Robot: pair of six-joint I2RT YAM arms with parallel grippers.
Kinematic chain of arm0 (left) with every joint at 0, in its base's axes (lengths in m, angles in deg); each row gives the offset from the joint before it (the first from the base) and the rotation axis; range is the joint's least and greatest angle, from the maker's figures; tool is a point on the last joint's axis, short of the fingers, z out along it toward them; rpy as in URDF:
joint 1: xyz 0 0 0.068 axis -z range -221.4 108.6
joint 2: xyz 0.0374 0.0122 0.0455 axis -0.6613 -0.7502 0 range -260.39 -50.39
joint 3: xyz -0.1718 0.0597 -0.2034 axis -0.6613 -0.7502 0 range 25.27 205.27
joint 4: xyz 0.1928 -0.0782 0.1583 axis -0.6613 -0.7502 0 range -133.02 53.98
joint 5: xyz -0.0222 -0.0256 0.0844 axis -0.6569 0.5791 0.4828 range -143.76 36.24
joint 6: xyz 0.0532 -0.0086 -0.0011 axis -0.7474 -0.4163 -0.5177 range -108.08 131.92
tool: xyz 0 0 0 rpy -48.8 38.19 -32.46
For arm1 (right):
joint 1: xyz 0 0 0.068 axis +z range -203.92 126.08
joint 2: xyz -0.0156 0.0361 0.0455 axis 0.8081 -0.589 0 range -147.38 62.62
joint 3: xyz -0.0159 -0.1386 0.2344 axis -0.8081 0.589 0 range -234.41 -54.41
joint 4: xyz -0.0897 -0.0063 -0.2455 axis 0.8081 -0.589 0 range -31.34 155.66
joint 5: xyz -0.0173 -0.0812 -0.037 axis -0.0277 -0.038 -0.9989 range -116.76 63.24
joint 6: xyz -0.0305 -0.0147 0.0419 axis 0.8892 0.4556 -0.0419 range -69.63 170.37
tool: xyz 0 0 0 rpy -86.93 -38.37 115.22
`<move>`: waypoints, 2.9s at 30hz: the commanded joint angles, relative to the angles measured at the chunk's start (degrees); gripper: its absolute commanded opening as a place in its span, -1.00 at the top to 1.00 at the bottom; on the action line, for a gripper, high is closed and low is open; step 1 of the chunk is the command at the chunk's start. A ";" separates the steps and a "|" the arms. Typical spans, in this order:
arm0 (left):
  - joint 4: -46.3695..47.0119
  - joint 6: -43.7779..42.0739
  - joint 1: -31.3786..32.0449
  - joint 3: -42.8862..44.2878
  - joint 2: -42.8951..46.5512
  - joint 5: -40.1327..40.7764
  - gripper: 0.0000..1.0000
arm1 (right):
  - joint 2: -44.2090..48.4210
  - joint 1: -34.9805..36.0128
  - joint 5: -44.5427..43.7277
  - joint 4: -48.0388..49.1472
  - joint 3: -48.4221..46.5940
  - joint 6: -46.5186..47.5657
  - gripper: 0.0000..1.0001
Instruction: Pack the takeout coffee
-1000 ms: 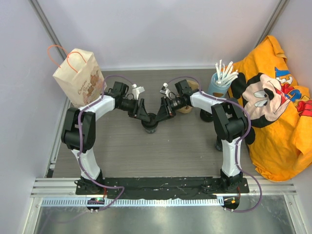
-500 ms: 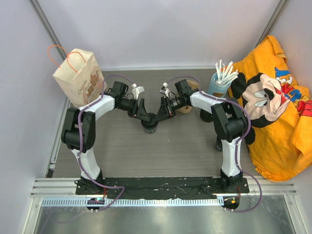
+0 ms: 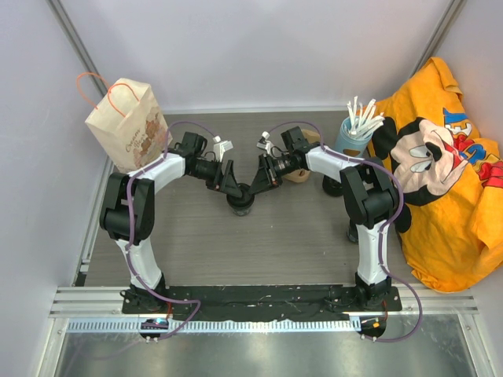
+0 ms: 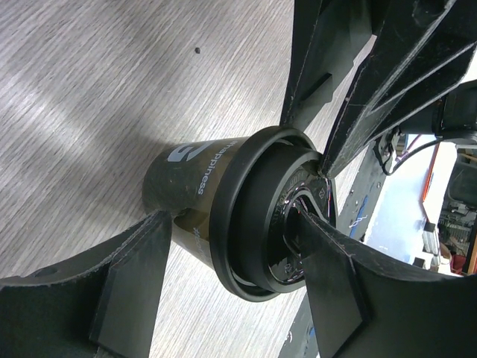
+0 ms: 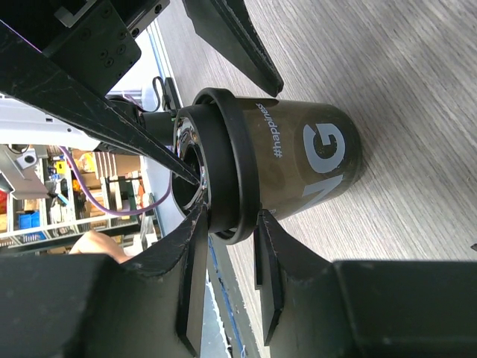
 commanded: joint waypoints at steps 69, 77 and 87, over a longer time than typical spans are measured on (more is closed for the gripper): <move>-4.41 -3.21 -8.26 6.57 14.86 1.31 -0.99 | 12.86 0.50 -16.28 -18.64 -10.03 26.94 -0.56; -14.00 -5.94 -9.13 17.04 26.19 10.71 -0.99 | 20.77 0.58 -24.98 -26.74 -14.60 36.01 -0.72; -13.39 -4.80 -10.45 20.56 38.85 29.68 -0.99 | 31.23 0.50 -28.68 -25.07 -16.01 38.12 -1.00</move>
